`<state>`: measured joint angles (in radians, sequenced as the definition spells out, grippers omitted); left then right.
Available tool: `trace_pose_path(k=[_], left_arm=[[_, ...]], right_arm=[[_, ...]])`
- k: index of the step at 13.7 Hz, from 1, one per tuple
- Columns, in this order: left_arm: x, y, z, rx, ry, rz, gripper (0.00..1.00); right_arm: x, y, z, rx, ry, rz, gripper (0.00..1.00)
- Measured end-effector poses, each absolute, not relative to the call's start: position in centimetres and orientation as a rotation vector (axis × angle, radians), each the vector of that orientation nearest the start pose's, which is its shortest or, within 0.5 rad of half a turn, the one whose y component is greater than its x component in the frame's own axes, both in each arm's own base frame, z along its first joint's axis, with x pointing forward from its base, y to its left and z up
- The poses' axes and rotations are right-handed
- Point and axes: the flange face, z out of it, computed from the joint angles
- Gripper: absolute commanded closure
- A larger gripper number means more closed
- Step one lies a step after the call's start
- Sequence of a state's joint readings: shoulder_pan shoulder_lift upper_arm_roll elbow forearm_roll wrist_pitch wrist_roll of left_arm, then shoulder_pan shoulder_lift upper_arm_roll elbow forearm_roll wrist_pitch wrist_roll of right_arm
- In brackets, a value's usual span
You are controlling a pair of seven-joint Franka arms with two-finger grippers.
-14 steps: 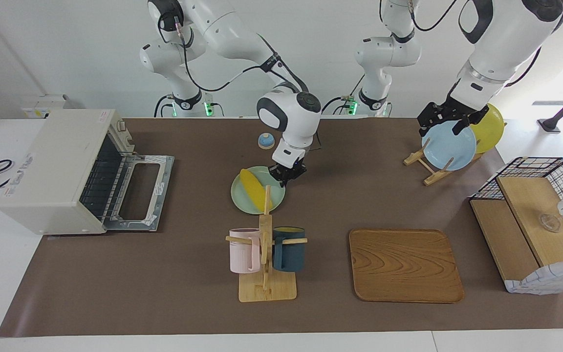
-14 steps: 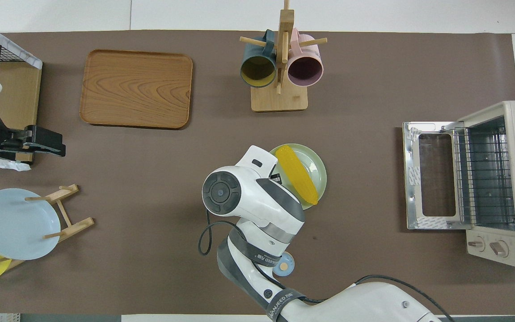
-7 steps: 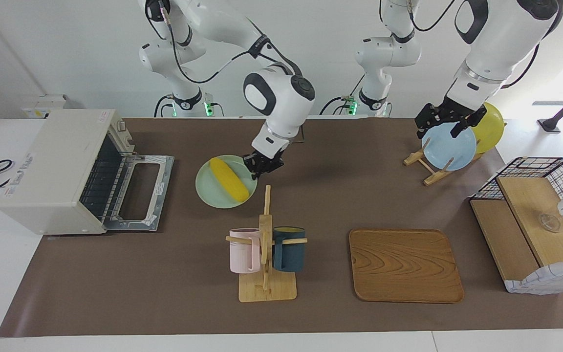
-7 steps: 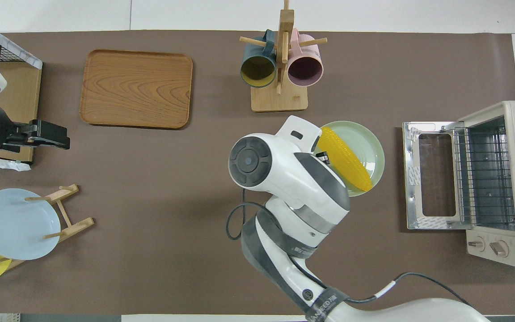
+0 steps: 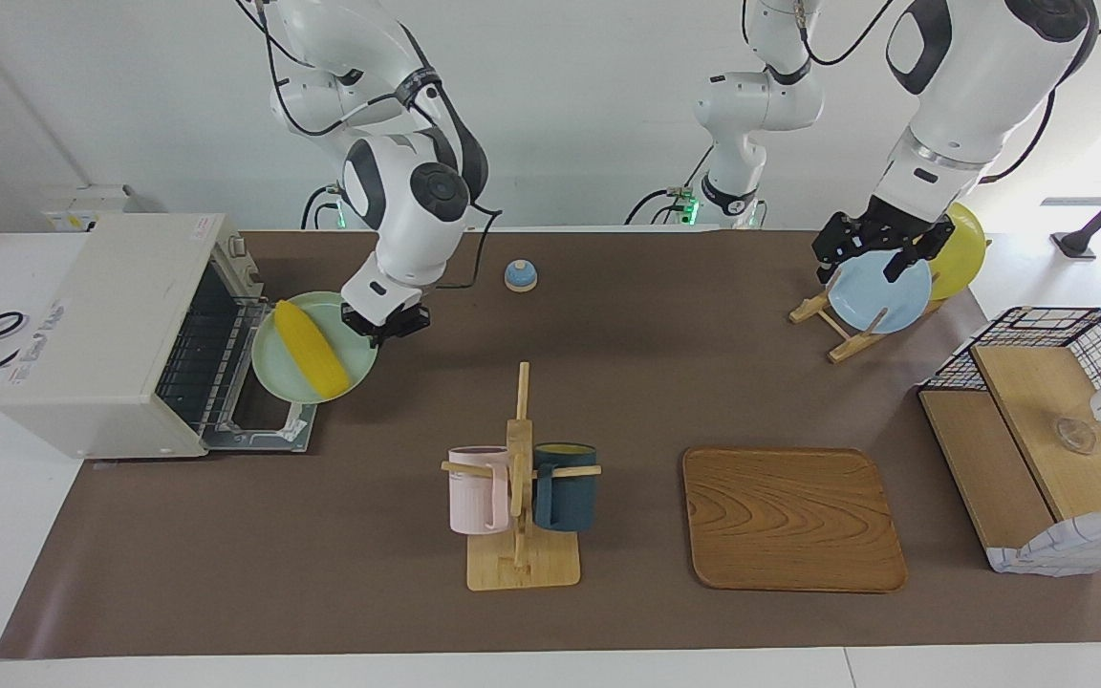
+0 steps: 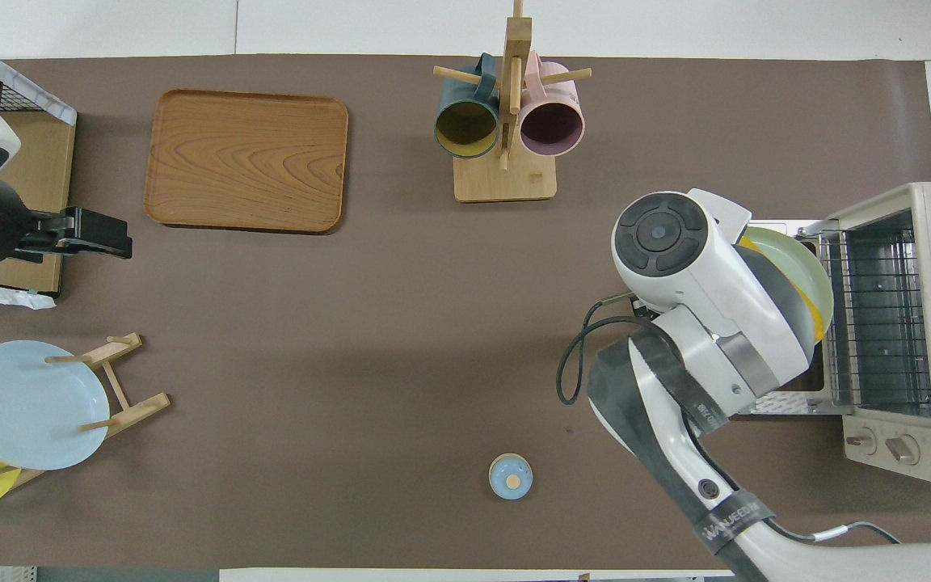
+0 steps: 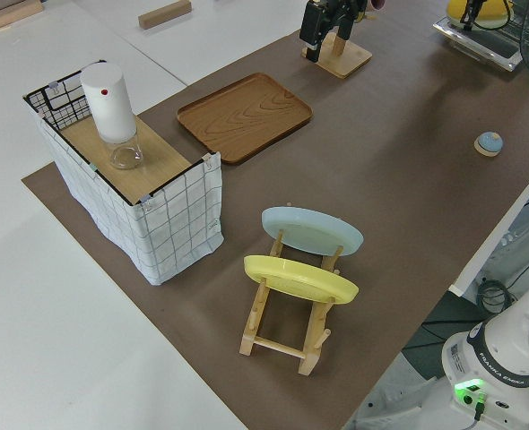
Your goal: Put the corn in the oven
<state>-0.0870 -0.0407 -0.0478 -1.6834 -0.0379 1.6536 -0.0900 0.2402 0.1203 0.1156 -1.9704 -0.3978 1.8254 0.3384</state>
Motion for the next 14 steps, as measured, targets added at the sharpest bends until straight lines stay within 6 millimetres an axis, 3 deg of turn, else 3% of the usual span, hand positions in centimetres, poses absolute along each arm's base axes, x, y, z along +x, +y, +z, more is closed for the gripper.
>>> trace_pose_path(k=[7, 14], left_arm=[[53.2, -7.6, 59.6, -3.164, 0.075, 0.124, 0.00], [52.0, -7.4, 61.0, -3.163, 0.076, 0.117, 0.00]], right_arm=[[54.5, 5.4, 38.3, -3.493, -0.310, 0.351, 1.00], [52.1, 0.4, 37.3, -3.467, -0.317, 0.337, 1.00]])
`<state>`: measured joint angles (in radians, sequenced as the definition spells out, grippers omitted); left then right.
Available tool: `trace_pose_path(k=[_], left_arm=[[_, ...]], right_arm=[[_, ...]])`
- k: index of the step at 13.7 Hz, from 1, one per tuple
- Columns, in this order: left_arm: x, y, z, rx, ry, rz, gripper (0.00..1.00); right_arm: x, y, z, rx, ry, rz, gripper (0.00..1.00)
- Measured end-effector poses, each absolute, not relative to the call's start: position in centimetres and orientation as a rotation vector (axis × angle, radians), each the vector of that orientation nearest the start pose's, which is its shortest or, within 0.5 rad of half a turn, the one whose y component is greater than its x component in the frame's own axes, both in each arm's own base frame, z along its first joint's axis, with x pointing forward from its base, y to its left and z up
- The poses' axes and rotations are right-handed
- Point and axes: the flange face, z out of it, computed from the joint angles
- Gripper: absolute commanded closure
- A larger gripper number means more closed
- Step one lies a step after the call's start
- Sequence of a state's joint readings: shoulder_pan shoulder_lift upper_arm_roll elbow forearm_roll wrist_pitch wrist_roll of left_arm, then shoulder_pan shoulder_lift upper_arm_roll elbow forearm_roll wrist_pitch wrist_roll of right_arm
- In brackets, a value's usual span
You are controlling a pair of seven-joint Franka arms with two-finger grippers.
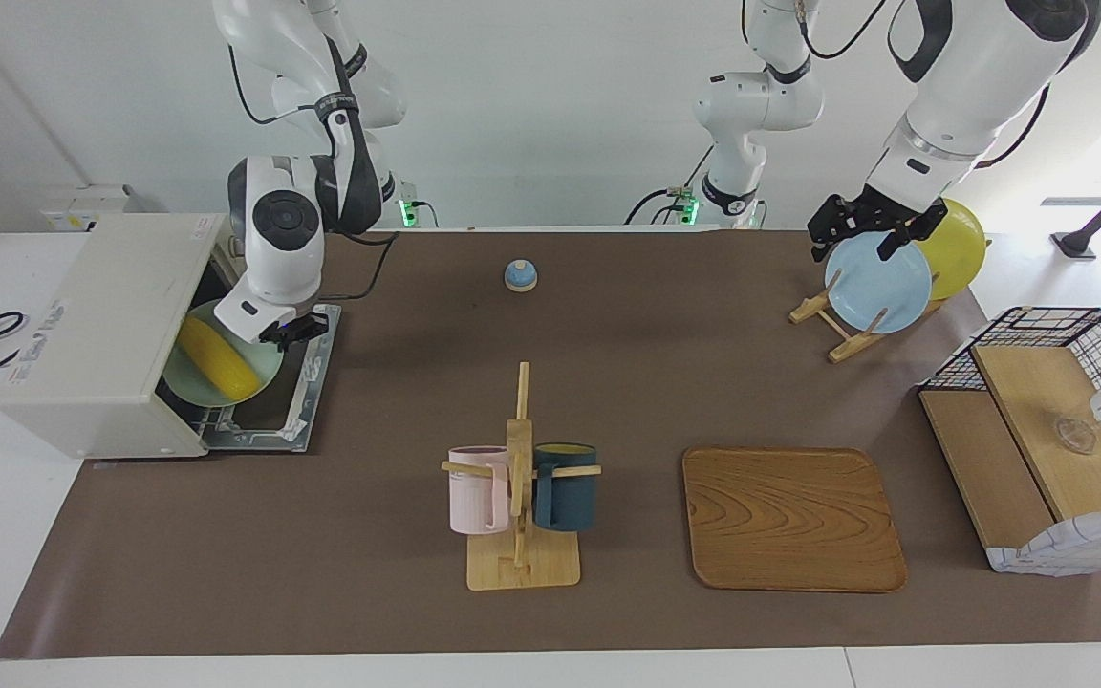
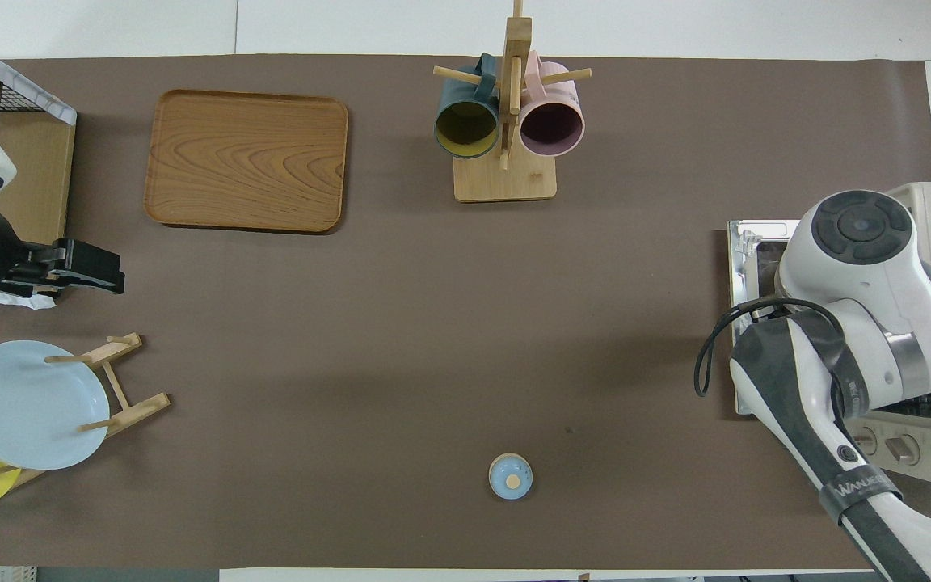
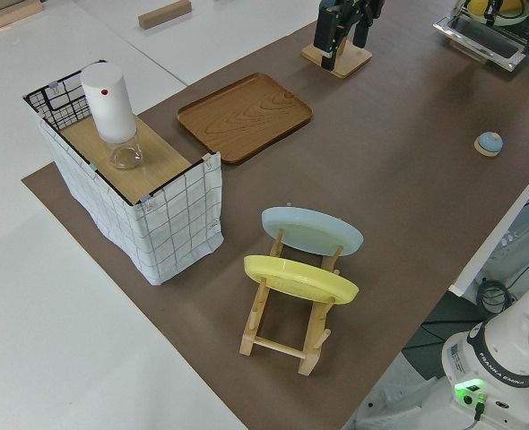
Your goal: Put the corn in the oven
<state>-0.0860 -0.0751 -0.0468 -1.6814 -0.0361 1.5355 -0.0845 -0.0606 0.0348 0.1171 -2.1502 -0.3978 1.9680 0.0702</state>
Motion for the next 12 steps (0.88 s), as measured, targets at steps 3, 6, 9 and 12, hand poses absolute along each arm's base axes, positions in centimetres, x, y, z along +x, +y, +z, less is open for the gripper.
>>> trace_pose_path(k=[3, 6, 9, 12], left_arm=[[51.7, -7.2, 61.8, -3.166, 0.071, 0.094, 0.00], [51.7, -7.1, 61.7, -3.166, 0.072, 0.094, 0.00], [51.7, -7.2, 61.7, -3.165, 0.074, 0.094, 0.00], [51.7, -7.2, 61.7, -3.165, 0.074, 0.094, 0.00]], right_arm=[[51.8, -2.9, 37.3, -3.455, -0.295, 0.372, 1.00], [51.6, -3.8, 37.3, -3.452, -0.281, 0.381, 0.82], [51.3, -4.2, 36.9, -3.449, -0.272, 0.401, 0.49], [51.2, -4.2, 36.7, -3.447, -0.272, 0.407, 0.49]])
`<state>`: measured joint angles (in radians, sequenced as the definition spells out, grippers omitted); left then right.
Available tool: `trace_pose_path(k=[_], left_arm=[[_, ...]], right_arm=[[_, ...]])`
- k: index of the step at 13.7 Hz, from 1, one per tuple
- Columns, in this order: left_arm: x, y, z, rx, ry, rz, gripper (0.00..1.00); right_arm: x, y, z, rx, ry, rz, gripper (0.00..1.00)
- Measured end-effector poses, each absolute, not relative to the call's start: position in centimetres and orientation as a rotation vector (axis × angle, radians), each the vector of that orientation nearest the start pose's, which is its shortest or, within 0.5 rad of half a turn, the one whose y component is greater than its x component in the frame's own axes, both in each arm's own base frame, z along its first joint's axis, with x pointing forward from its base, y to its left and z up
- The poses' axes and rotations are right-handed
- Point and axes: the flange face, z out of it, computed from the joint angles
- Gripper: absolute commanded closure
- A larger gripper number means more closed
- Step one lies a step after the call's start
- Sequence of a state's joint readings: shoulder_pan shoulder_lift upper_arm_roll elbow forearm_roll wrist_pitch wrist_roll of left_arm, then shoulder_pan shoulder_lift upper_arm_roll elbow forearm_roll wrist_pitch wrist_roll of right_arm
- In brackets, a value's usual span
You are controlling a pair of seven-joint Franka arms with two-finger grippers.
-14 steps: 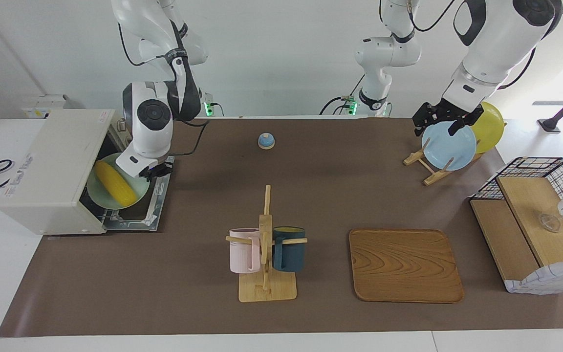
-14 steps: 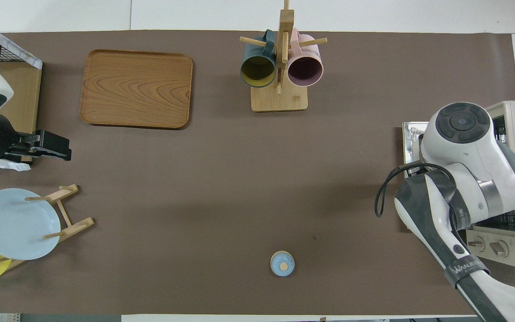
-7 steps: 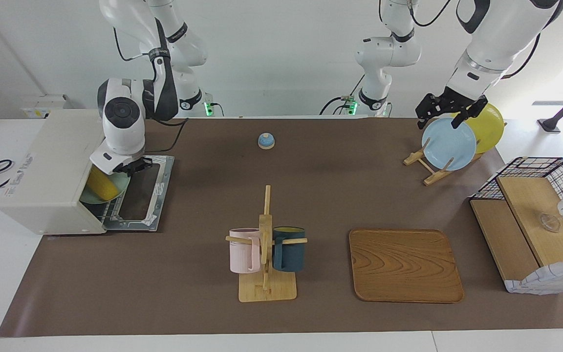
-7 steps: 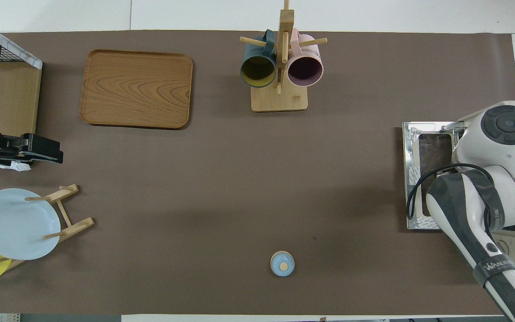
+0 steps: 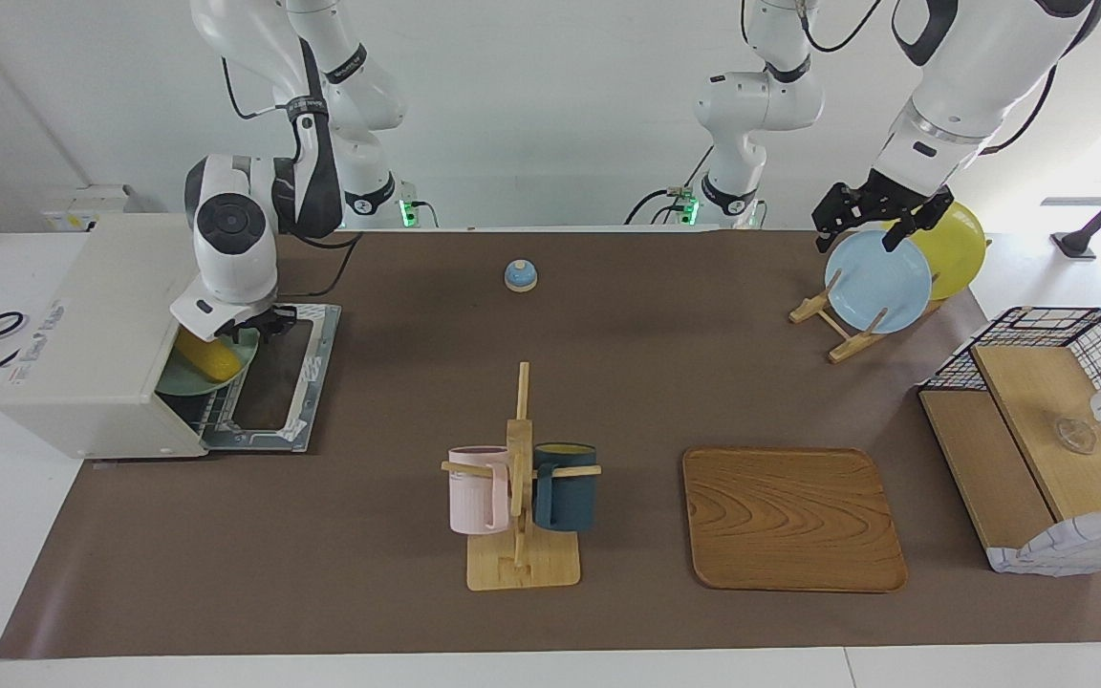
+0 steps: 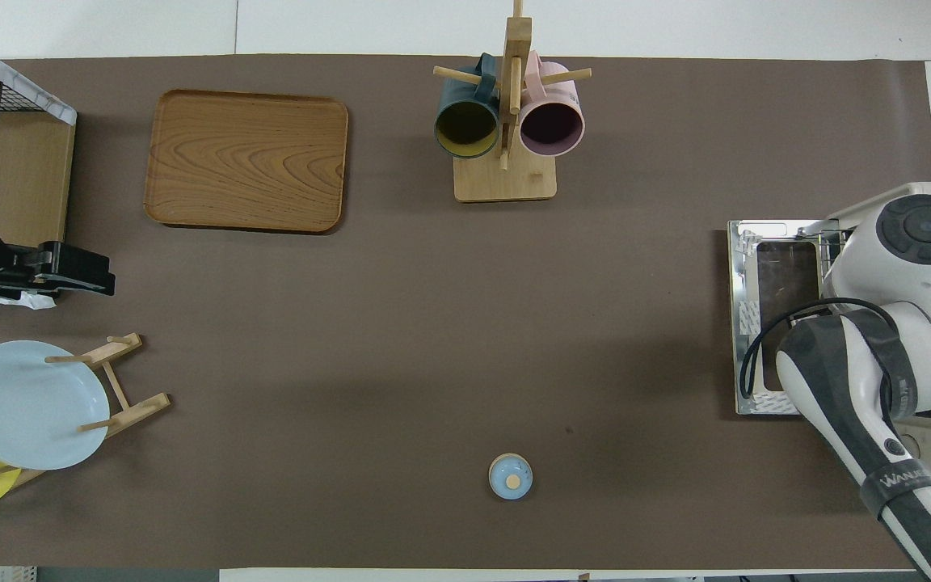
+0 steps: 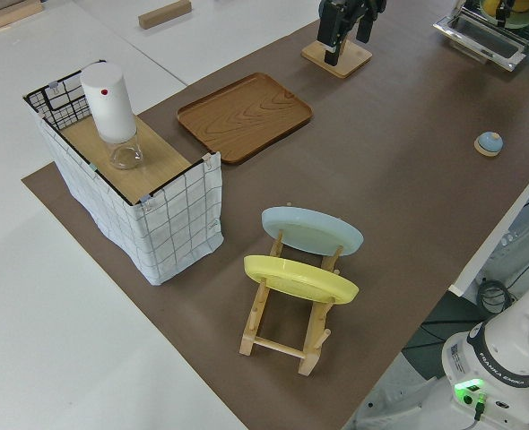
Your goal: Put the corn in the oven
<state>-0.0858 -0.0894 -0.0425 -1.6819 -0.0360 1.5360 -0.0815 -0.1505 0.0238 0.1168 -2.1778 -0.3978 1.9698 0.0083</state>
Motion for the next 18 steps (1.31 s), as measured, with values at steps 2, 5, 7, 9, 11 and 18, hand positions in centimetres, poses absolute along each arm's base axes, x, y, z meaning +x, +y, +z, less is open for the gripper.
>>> trace_pose_path(k=[2, 5, 7, 9, 11, 18], left_arm=[[51.7, -7.2, 61.8, -3.166, 0.074, 0.094, 0.00], [51.7, -6.9, 61.8, -3.166, 0.067, 0.093, 0.00], [51.7, -6.8, 61.8, -3.167, 0.063, 0.094, 0.00], [51.7, -6.8, 61.8, -3.167, 0.063, 0.094, 0.00], [51.7, -6.8, 61.8, -3.167, 0.063, 0.094, 0.00], [51.7, -6.8, 61.8, -3.167, 0.063, 0.094, 0.00]], right_arm=[[51.3, -4.2, 36.7, -3.448, -0.275, 0.391, 0.49], [51.5, -3.6, 36.9, -3.445, -0.287, 0.373, 0.74], [51.7, -1.6, 37.1, -3.402, -0.276, 0.344, 0.88], [51.7, 2.2, 37.1, -3.386, -0.222, 0.308, 1.00], [51.2, 6.2, 36.9, -3.402, -0.150, 0.274, 1.00], [48.5, 8.6, 30.0, -3.370, -0.140, 0.212, 1.00]])
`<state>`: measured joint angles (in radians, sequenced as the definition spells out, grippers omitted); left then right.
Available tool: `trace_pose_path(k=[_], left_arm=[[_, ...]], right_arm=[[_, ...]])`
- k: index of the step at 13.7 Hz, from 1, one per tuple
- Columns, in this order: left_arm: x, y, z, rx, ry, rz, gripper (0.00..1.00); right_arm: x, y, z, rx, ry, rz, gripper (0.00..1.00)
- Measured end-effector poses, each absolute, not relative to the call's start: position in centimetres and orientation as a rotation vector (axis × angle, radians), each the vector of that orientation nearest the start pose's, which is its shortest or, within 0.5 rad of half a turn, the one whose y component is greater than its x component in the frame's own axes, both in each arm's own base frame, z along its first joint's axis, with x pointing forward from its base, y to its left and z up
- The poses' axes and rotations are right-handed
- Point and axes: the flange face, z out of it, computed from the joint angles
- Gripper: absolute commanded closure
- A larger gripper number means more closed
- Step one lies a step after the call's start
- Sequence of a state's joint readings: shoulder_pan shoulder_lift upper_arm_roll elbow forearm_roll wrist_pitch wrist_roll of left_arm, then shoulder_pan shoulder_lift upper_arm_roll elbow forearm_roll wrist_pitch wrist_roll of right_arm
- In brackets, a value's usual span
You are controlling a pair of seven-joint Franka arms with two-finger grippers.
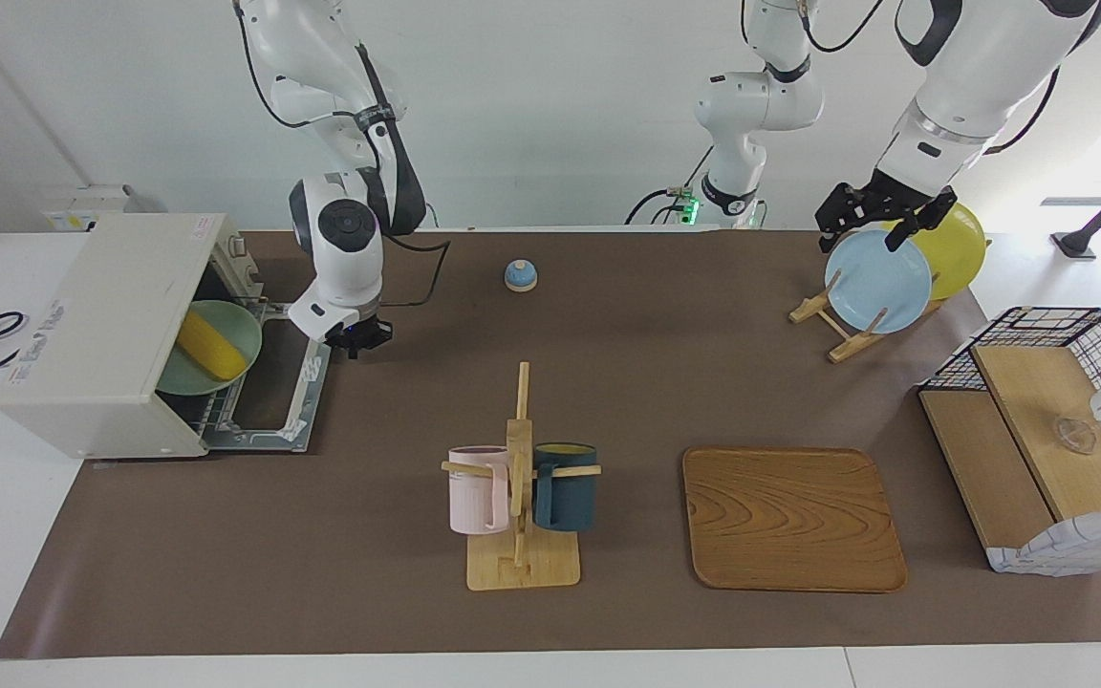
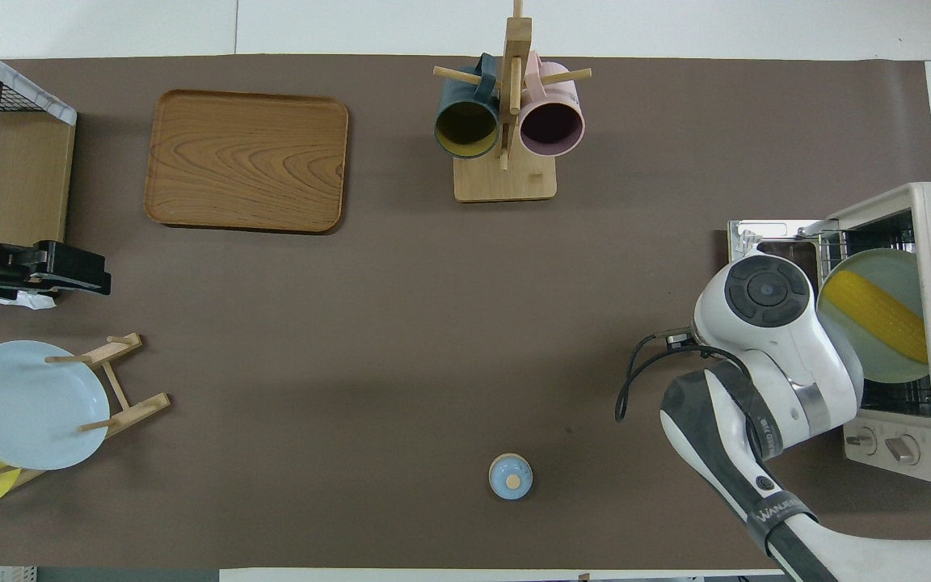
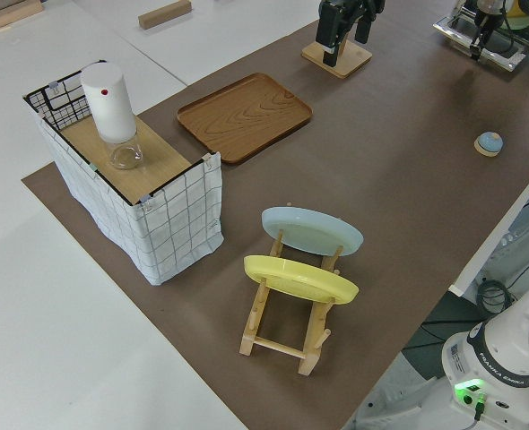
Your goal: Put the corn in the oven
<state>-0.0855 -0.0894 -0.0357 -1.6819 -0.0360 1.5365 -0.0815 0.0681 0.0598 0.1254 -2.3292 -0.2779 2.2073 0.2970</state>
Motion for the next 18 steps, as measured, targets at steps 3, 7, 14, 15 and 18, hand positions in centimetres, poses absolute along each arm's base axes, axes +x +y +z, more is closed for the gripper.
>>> trace_pose_path(k=[3, 7, 14, 15, 18], left_arm=[[51.7, -6.8, 61.8, -3.167, 0.063, 0.094, 0.00], [51.7, -6.8, 61.8, -3.167, 0.063, 0.094, 0.00], [51.7, -6.8, 61.8, -3.167, 0.063, 0.094, 0.00], [51.7, -6.8, 61.8, -3.167, 0.063, 0.094, 0.00], [51.7, -6.8, 61.8, -3.167, 0.063, 0.094, 0.00]], right_arm=[[48.3, 8.5, 29.1, -3.371, -0.105, 0.239, 1.00], [47.8, 7.7, 28.7, -3.381, -0.074, 0.320, 1.00], [46.8, 6.2, 28.3, -3.407, -0.047, 0.474, 1.00], [46.7, 6.1, 28.3, -3.418, -0.058, 0.490, 1.00], [46.6, 6.6, 28.4, -3.449, -0.117, 0.495, 1.00]])
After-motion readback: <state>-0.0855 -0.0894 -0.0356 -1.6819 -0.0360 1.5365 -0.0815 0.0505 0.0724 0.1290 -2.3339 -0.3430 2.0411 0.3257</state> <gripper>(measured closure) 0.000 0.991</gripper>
